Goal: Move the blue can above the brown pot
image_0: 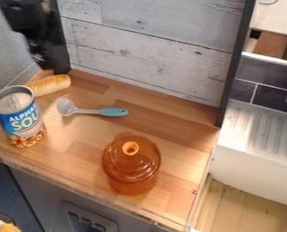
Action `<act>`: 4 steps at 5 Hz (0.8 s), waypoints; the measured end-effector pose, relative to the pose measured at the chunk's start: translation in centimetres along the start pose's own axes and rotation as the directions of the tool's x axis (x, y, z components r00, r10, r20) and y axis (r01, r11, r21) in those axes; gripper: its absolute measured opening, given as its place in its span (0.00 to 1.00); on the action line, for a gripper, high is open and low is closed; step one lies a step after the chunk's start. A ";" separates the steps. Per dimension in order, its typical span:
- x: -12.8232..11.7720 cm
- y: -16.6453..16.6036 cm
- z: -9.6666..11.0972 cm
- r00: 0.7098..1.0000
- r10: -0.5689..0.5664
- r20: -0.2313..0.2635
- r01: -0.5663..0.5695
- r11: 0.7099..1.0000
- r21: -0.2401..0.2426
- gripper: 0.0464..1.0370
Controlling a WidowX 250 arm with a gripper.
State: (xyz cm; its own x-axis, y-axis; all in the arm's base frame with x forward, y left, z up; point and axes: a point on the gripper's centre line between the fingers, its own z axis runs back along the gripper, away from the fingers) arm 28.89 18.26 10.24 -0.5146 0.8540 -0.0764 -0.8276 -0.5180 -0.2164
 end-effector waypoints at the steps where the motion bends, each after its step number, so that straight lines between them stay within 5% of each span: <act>1: 2.9 -0.3 0.9 1.000 0.005 -0.011 -0.006 1.000 -0.009 0.96; 4: 10.3 1.7 0.5 0.994 -0.073 0.083 0.071 0.997 0.034 0.96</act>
State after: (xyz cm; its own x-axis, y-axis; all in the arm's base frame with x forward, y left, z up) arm 22.12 26.13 9.56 -0.4693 0.8828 0.0203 -0.8690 -0.4576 -0.1882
